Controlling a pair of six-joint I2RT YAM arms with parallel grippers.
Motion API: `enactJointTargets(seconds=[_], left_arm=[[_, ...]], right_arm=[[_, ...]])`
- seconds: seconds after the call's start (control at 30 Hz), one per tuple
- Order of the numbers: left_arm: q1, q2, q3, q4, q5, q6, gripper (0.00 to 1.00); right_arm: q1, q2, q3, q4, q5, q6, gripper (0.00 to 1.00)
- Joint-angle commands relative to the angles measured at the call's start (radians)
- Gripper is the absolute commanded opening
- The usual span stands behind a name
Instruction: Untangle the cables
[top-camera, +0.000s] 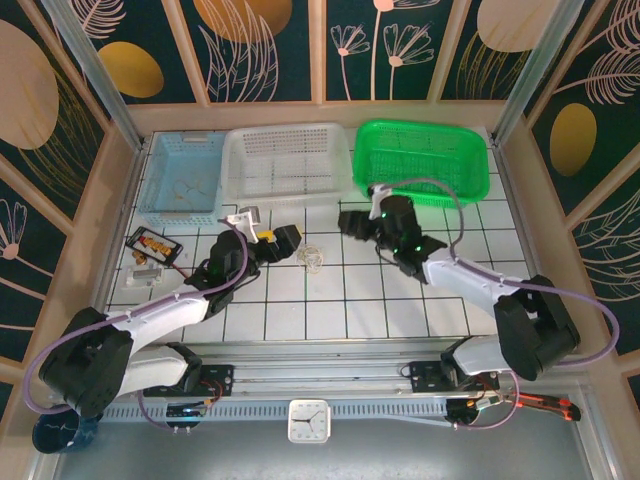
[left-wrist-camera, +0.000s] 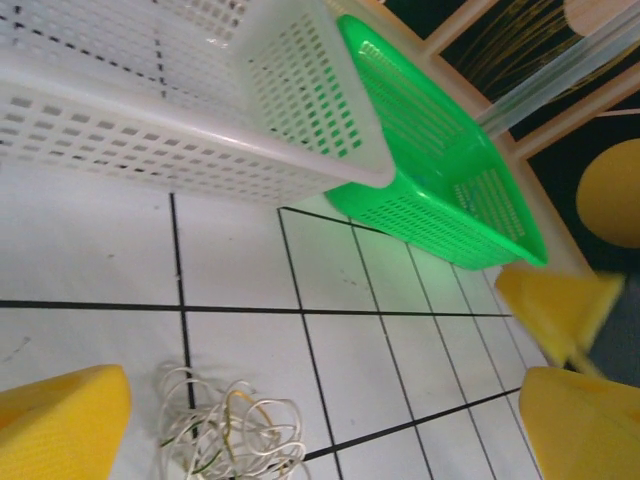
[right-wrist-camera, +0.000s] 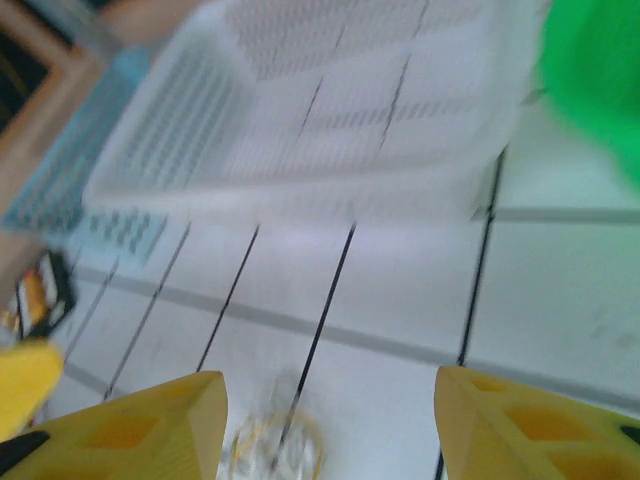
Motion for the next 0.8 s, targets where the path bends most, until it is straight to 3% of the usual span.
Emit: enactJointTargets(seconds=[0.0,0.27,0.77], left_arm=[[-0.005,0.005,0.004,-0.055,-0.042,0.005,0.99],[-0.005,0.084,0.057,-0.228,-0.073,0.123,0.96],[-0.006,0.320,0.209,-0.314,-0.007,0.283,0.53]], right_arm=[[0.076,0.026,-0.046,0.066,-0.002,0.019,0.57],[0.179,0.153,-0.033,0.112,0.004,0.016,0.57],[0.183,0.309,0.029,0.160,0.018,0.018,0.57]])
